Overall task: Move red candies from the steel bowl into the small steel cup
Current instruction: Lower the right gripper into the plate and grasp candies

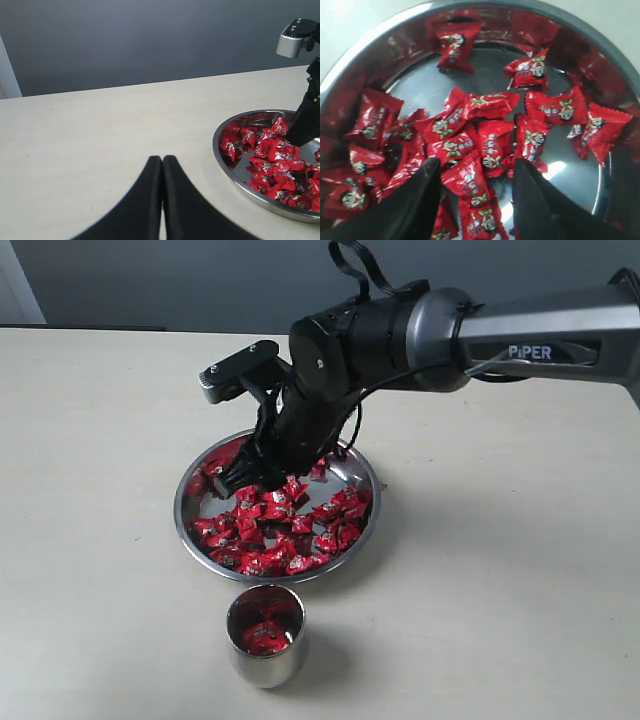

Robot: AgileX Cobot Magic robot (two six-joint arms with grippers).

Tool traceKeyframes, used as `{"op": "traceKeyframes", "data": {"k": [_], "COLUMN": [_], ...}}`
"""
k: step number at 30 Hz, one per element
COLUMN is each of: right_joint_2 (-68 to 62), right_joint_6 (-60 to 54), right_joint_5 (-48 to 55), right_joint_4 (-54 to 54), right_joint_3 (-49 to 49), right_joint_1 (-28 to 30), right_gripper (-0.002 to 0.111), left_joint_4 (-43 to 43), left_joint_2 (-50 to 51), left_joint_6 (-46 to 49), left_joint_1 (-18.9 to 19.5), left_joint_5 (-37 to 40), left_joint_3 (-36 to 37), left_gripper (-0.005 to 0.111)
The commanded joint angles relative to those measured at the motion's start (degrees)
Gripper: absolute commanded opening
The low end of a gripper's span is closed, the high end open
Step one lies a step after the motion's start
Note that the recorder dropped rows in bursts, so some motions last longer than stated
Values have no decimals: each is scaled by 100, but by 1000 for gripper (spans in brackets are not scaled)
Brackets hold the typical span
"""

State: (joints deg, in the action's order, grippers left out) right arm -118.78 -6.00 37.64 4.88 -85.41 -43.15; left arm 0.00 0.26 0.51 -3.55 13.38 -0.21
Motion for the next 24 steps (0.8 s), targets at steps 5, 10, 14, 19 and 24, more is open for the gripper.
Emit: {"op": "traceKeyframes", "data": {"k": [5,10,14,19,24], "right_joint_2": [-273,-461,-572,-575,-575], "right_joint_6": [-373,-446,-446,-446,-446], "right_joint_5": [514,525,539,515,503], "right_joint_4": [533,607,597,585,572], "right_joint_3": [-186,-186,-186,-186,-186], "right_joint_1": [73,73,73,73,82], "right_gripper": [45,45,45,27,0], "left_joint_4": [-31,-31,-31,-31,-31], "left_joint_2": [-26,-26,-26,-26,-26], "left_joint_6": [1,1,1,1,1], "left_joint_1": [-4,-4,-4,-4,-4], "left_joint_5": [-14,-14,-14,-14,-14], "left_joint_3": [21,21,21,21,21], "left_gripper": [0,0,0,0,0]}}
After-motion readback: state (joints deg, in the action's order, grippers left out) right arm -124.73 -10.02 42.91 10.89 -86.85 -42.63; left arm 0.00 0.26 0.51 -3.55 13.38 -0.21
